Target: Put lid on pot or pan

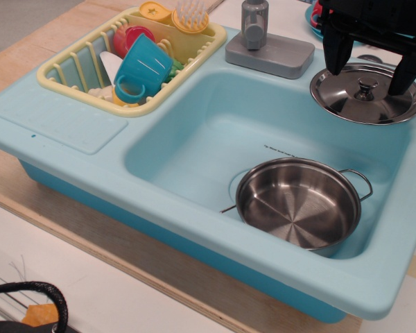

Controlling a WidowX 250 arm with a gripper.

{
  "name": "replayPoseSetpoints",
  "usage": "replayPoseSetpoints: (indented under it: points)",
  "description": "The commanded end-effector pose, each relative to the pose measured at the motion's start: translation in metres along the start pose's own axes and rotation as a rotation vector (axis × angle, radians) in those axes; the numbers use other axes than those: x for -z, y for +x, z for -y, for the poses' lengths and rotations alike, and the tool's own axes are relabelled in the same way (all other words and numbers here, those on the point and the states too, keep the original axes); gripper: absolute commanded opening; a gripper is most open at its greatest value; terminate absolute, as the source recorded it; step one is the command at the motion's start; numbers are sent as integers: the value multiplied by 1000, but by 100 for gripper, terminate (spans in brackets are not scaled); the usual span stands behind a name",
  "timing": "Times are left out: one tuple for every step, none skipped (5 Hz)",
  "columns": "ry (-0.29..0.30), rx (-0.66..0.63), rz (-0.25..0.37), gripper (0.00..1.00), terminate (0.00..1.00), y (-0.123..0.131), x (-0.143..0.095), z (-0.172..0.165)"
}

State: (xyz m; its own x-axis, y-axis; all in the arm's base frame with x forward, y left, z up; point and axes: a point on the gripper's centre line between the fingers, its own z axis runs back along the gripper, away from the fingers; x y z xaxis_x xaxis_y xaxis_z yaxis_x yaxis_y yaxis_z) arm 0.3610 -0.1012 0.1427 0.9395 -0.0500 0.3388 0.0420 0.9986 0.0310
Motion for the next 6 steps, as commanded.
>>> replayPoseSetpoints:
  points:
    - [-15,-1,30,100,0,10,-1,-3]
    - [-17,9,21,100,0,18,3,-3]
    - [-15,5,27,100,0,21,8,-3]
    - [-17,0,11,0,0,22,11,-2]
    - [-22,-11,6,0,0,15,8,-4]
    - [-35,-13,5,0,0,11,4,-4]
